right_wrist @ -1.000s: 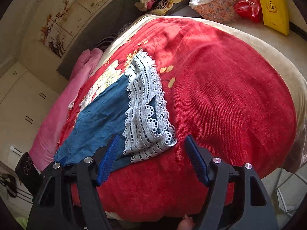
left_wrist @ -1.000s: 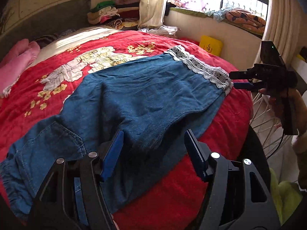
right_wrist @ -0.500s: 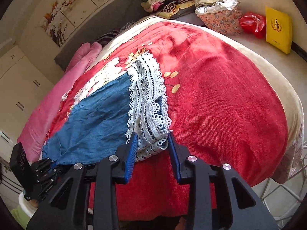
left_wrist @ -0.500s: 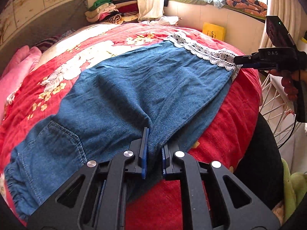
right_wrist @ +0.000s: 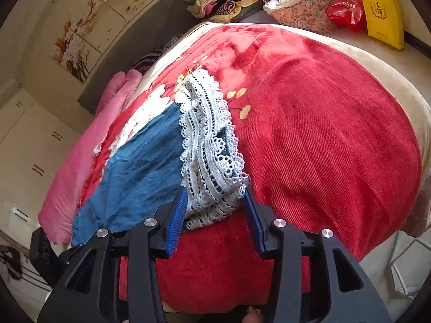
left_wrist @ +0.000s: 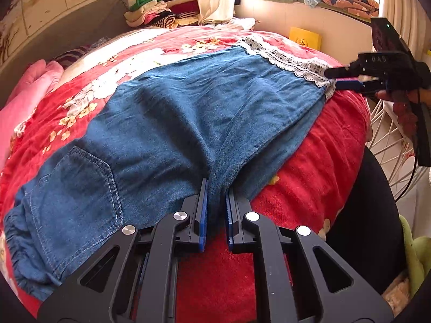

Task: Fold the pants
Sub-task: 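Grasp the lace hem with the right tool while the left tool pulls the denim leg taut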

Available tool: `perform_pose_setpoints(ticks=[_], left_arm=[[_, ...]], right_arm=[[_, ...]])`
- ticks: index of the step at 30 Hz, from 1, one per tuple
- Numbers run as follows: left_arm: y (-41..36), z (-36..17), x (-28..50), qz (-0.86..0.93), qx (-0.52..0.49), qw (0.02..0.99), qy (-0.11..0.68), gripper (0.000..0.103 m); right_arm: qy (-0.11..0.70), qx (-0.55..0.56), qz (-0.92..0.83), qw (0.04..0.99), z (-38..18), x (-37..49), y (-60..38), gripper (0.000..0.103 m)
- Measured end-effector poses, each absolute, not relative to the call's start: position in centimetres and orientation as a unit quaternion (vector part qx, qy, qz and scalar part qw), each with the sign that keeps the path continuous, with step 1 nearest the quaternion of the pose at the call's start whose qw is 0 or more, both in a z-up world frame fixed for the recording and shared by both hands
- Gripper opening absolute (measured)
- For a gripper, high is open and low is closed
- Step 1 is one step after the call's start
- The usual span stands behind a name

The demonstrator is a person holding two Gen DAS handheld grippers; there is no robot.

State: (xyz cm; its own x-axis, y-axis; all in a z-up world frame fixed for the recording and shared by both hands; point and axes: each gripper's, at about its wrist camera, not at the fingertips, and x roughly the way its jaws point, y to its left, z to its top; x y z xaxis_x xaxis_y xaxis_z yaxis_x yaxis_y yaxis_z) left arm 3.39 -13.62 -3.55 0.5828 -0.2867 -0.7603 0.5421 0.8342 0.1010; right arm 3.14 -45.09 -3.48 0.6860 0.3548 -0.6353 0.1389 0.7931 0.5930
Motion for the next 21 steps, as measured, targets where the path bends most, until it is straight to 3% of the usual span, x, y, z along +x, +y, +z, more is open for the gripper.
perform_pose_setpoints(ticks=[2, 3, 6, 11, 18, 20, 21], left_arm=[[-13.8, -3.5, 3.2, -0.233, 0.167, 0.875, 0.390, 0.005], [-13.8, -3.6, 3.2, -0.231, 0.168, 0.875, 0.391, 0.005], [-13.9, -3.4, 3.0, -0.228, 0.166, 0.876, 0.391, 0.005], [-14.4, -3.3, 3.0, -0.231, 0.169, 0.873, 0.394, 0.005], [-14.1, -4.1, 2.8, -0.233, 0.161, 0.870, 0.404, 0.005], [-13.7, -3.9, 2.8, -0.235, 0.152, 0.870, 0.406, 0.005], [-13.4, -3.8, 2.8, -0.235, 0.144, 0.871, 0.407, 0.006]], right_arm=[[0.391, 0.319, 0.070, 0.860, -3.7, 4.0, -45.2, 0.035], [0.391, 0.324, 0.074, 0.858, -3.8, 4.2, -45.4, 0.016], [0.362, 0.318, 0.083, 0.872, -2.2, 3.3, -45.9, 0.014], [0.348, 0.269, 0.072, 0.895, -0.1, 1.6, -46.2, 0.014], [0.405, 0.253, 0.041, 0.878, -4.5, 2.2, -46.0, 0.014], [0.403, 0.259, 0.046, 0.877, -4.3, 1.9, -46.0, 0.021], [0.405, 0.254, 0.046, 0.877, -4.0, 1.7, -45.9, 0.031]])
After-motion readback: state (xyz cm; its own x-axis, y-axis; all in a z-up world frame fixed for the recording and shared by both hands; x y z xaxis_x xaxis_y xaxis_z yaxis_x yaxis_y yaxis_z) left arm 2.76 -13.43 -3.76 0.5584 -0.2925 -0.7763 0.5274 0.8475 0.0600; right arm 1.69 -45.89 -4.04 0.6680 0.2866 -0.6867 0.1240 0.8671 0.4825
